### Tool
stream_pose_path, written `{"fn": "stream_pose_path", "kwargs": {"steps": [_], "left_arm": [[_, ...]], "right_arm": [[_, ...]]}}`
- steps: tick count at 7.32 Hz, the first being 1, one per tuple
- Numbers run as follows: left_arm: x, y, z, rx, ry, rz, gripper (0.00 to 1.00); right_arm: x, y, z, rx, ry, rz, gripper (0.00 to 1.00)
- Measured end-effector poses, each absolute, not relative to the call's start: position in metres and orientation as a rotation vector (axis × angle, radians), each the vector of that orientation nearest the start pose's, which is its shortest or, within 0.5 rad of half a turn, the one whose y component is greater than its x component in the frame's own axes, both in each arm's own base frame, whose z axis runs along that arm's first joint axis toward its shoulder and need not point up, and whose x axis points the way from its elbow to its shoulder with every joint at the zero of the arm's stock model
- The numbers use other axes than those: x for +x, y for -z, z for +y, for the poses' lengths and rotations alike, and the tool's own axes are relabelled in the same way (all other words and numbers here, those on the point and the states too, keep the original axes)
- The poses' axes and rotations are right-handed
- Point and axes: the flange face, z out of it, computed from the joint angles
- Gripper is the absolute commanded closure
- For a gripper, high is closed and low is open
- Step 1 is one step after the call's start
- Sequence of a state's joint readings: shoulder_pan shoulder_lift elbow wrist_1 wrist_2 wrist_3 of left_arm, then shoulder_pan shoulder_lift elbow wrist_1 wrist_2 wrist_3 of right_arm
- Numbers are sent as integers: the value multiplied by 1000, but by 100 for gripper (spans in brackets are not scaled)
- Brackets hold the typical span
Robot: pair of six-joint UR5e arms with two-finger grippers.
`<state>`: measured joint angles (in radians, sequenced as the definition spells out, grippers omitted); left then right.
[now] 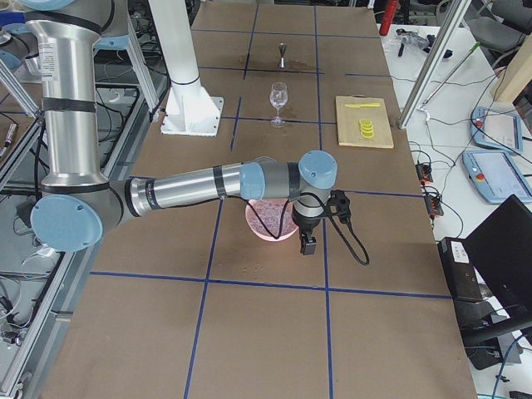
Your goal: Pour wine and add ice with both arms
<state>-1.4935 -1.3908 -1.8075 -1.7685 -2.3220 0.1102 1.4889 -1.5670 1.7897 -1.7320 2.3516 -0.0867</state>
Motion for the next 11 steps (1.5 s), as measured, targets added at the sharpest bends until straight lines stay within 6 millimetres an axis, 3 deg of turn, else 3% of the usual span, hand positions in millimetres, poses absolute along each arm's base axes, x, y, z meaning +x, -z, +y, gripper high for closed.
{"fn": "stream_pose_path", "kwargs": {"steps": [3, 11], "left_arm": [[-27, -605, -438, 255, -292, 742, 0], [-24, -616, -424, 227, -292, 749, 0]], "right_arm": [[22, -569, -488, 48, 175, -806, 0], [19, -567, -490, 52, 176, -831, 0]]}}
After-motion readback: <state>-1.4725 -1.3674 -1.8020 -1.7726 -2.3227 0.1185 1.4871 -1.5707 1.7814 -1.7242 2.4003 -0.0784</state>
